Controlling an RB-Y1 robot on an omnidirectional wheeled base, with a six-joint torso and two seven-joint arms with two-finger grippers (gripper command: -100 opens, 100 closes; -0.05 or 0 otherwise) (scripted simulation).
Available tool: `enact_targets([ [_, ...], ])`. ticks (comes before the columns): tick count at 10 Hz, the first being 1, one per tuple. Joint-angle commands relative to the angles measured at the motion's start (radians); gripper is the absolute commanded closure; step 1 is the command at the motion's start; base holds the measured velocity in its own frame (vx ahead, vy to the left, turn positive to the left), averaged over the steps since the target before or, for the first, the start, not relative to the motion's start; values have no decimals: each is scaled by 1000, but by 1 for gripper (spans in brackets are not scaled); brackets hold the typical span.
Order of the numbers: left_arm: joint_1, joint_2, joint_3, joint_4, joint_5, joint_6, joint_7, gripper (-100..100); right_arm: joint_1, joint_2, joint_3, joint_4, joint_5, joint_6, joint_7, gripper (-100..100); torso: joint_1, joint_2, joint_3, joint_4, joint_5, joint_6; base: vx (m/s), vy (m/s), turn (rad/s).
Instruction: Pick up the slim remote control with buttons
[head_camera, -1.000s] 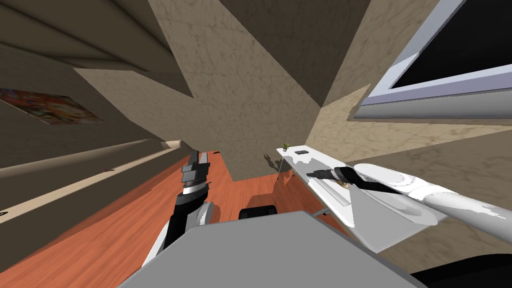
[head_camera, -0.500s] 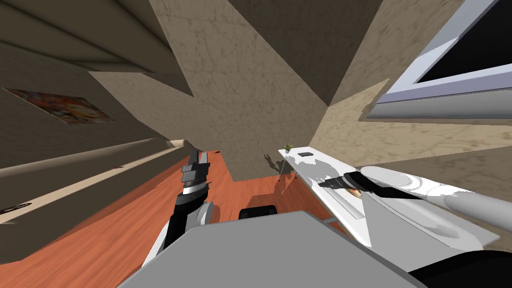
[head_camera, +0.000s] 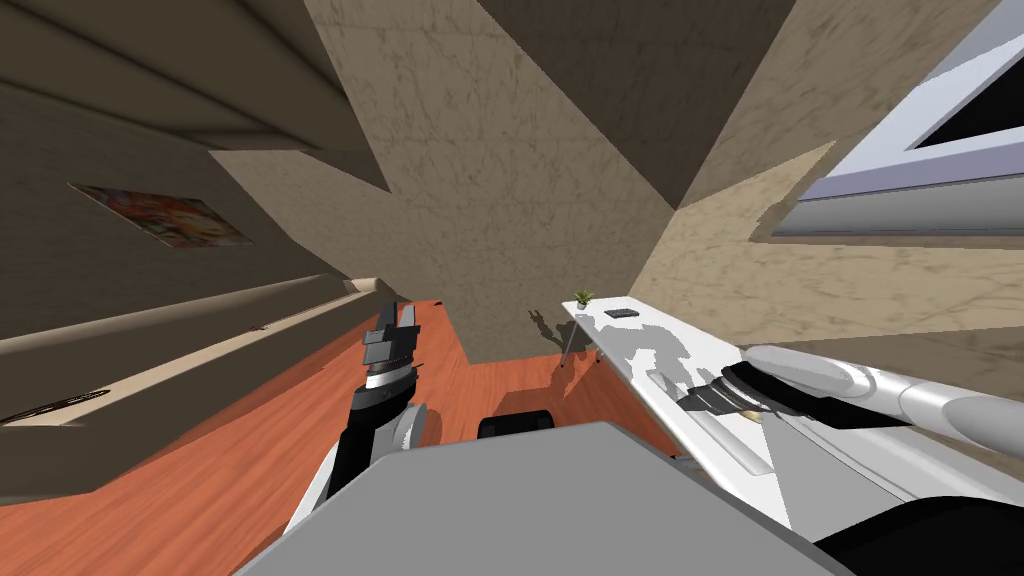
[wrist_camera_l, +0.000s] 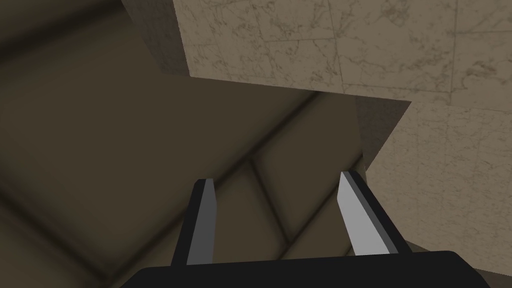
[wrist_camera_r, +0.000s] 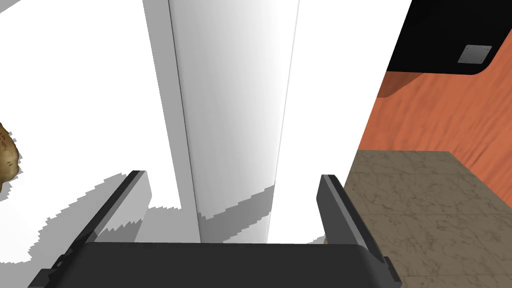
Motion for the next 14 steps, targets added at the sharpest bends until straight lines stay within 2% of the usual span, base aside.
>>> enact_targets([
  [1,0,0,0,0,0,0,0,0,0,-5,29,24,11,-20,-2,-100,0,0,0,0,0,0,48,34,48],
  [2,0,0,0,0,0,0,0,0,13,-8,9,16,-1,-12,4,-100,1,0,0,0,0,0,20,14,1],
  [3,0,0,0,0,0,0,0,0,13,-9,10,18,-1,-15,6,0,0,1,1,0,0,0,0,0,0],
  [4,0,0,0,0,0,0,0,0,11,-1,15,30,-3,-12,1,-100,-1,3,1,1,0,0,-23,-8,227],
  [8,0,0,0,0,0,0,0,0,-3,49,50,114,-18,11,-29,-100,-2,12,7,3,0,-1,-131,-12,286],
  [10,0,0,0,0,0,0,0,0,-7,64,60,138,-22,18,-38,-100,-2,12,7,3,-1,0,-126,-3,208],
  [11,0,0,0,0,0,0,0,0,-7,58,57,127,-20,15,-38,-100,-2,11,7,3,-1,0,-48,-1,28],
  [12,0,0,0,0,0,0,0,0,-7,59,58,130,-20,16,-38,100,-2,8,5,2,0,1,-9,-1,-9],
  [14,0,0,0,0,0,0,0,0,-7,59,58,130,-20,16,-39,100,-2,4,3,1,-1,0,0,0,0],
])
